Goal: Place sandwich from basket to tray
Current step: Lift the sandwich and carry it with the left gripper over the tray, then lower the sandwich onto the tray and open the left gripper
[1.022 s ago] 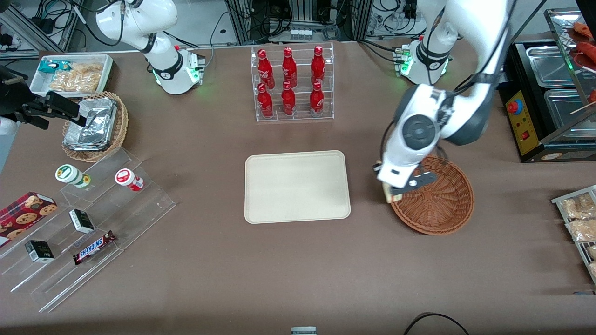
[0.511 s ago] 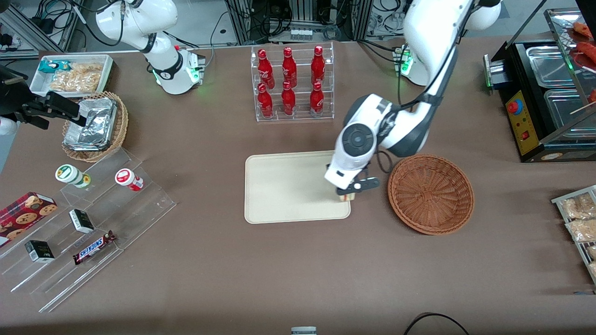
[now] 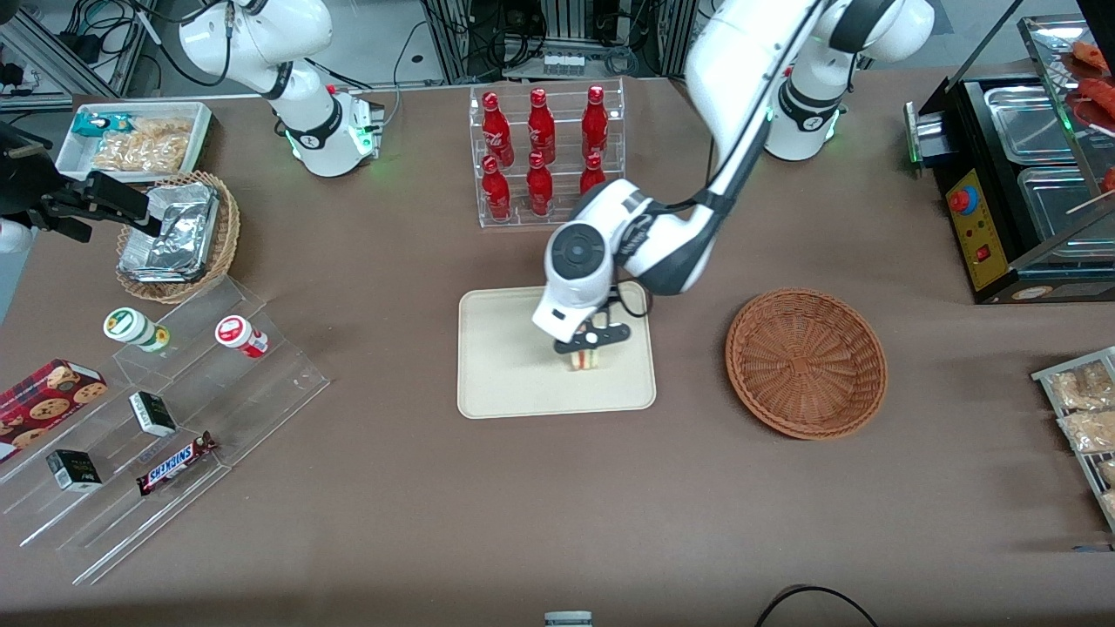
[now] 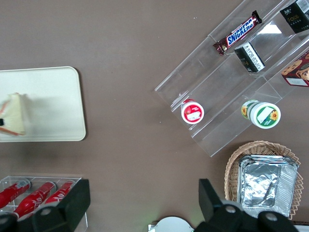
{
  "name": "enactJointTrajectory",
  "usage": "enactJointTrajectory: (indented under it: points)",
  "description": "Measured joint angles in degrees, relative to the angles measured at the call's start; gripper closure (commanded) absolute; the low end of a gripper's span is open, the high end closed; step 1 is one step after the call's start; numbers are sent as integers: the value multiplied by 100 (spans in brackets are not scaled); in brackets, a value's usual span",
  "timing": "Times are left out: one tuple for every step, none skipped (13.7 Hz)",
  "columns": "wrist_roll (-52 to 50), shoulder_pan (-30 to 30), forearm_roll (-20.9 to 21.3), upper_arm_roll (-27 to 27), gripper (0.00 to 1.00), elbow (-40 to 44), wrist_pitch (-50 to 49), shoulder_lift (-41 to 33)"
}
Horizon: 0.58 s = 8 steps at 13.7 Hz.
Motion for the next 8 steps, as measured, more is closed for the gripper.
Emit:
enactJointTrajectory:
  points:
    - [-74, -90, 0, 0, 93, 34, 106, 66]
    - [-112, -137, 0, 1, 93, 52, 217, 106]
    - [-119, -144, 0, 2, 93, 59, 324, 123]
    - [-119, -142, 0, 17, 93, 60, 421, 125]
    - [-119, -140, 0, 37, 93, 69, 486, 125]
    - [-119, -137, 0, 55, 93, 76, 522, 125]
    - [-119, -133, 0, 63, 92, 79, 527, 126]
    - [-119, -131, 0, 65, 90, 79, 527, 132]
